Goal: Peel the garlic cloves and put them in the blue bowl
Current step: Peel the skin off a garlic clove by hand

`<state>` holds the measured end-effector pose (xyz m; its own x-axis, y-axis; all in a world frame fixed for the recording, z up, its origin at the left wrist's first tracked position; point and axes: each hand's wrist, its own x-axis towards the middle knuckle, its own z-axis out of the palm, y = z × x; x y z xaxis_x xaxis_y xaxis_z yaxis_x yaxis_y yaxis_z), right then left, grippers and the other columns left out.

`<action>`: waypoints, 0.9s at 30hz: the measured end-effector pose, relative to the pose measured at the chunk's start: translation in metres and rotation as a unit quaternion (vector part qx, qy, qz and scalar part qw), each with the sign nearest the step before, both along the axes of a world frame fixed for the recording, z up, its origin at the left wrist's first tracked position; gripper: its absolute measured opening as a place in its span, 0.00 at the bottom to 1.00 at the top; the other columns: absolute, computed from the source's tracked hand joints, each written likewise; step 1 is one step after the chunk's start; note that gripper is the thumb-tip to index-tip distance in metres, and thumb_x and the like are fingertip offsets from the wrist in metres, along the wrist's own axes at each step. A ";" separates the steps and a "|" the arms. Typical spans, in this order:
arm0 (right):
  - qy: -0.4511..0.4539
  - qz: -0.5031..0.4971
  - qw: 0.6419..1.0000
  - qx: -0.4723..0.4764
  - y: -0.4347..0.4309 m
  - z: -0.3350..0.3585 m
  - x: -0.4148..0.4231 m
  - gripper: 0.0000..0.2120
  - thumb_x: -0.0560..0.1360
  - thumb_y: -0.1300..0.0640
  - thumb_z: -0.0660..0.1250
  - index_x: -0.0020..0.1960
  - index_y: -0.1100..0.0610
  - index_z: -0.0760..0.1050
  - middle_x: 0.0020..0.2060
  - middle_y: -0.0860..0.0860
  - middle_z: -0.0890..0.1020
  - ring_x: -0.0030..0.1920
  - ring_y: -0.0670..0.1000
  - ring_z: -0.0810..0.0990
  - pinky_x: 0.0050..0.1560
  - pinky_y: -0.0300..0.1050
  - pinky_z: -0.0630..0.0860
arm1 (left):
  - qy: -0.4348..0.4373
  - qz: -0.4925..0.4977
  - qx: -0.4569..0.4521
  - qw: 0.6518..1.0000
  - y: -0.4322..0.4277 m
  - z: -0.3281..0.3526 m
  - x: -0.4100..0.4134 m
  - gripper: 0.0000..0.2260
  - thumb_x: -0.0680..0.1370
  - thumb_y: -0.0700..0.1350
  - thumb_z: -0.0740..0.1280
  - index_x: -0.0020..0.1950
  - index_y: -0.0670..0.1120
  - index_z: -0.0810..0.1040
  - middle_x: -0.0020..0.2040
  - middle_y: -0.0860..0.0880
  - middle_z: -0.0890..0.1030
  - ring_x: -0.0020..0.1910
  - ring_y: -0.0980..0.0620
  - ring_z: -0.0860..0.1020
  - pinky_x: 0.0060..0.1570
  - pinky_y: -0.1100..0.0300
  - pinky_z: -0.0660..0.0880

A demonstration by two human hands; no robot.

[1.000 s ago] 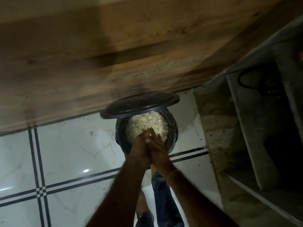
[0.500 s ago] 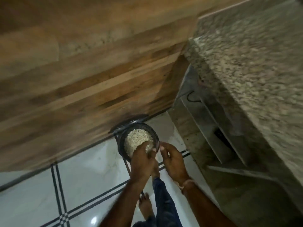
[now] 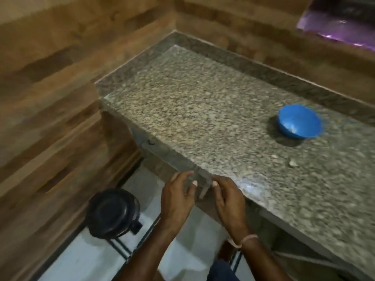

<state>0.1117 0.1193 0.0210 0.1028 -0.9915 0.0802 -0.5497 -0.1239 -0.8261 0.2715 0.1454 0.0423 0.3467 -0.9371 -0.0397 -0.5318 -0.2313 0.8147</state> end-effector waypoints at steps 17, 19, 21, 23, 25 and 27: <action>0.111 -0.150 0.982 0.039 -0.114 -0.039 -0.242 0.19 0.81 0.57 0.70 0.71 0.51 0.77 0.65 0.50 0.79 0.64 0.55 0.80 0.57 0.53 0.80 | -0.056 -0.175 0.033 0.983 -0.174 -0.040 -0.213 0.17 0.78 0.38 0.71 0.66 0.49 0.81 0.60 0.50 0.80 0.57 0.51 0.80 0.56 0.51 0.80; 0.177 -0.150 0.970 0.068 -0.129 -0.041 -0.254 0.27 0.77 0.60 0.74 0.74 0.54 0.73 0.68 0.54 0.75 0.66 0.58 0.74 0.57 0.53 0.78 | -0.096 -0.206 0.035 0.973 -0.196 -0.046 -0.221 0.18 0.76 0.38 0.73 0.65 0.49 0.80 0.58 0.49 0.80 0.58 0.49 0.79 0.56 0.51 0.79; 0.228 -0.148 0.957 0.102 -0.142 -0.041 -0.262 0.30 0.73 0.61 0.78 0.72 0.56 0.74 0.66 0.55 0.75 0.64 0.60 0.72 0.55 0.54 0.76 | -0.131 -0.245 0.034 0.960 -0.213 -0.054 -0.228 0.16 0.76 0.39 0.74 0.62 0.50 0.81 0.56 0.49 0.80 0.58 0.47 0.78 0.55 0.51 0.78; 0.263 -0.141 0.949 0.104 -0.148 -0.044 -0.267 0.29 0.69 0.60 0.81 0.67 0.55 0.76 0.63 0.54 0.75 0.60 0.60 0.73 0.52 0.52 0.75 | -0.149 -0.264 0.035 0.952 -0.224 -0.059 -0.233 0.10 0.76 0.40 0.74 0.54 0.51 0.81 0.51 0.50 0.78 0.55 0.47 0.77 0.49 0.52 0.76; 0.261 -0.145 0.949 0.101 -0.149 -0.048 -0.268 0.29 0.67 0.59 0.82 0.65 0.54 0.77 0.63 0.52 0.76 0.59 0.58 0.72 0.52 0.51 0.74 | -0.153 -0.266 0.038 0.951 -0.229 -0.061 -0.235 0.08 0.76 0.40 0.73 0.45 0.51 0.77 0.45 0.52 0.75 0.50 0.48 0.76 0.42 0.54 0.72; 0.246 -0.160 0.952 0.092 -0.149 -0.048 -0.266 0.29 0.66 0.61 0.82 0.64 0.53 0.77 0.64 0.51 0.76 0.59 0.57 0.72 0.52 0.52 0.75 | -0.149 -0.271 0.039 0.950 -0.232 -0.059 -0.236 0.11 0.76 0.38 0.73 0.42 0.52 0.75 0.43 0.53 0.74 0.48 0.49 0.76 0.39 0.55 0.69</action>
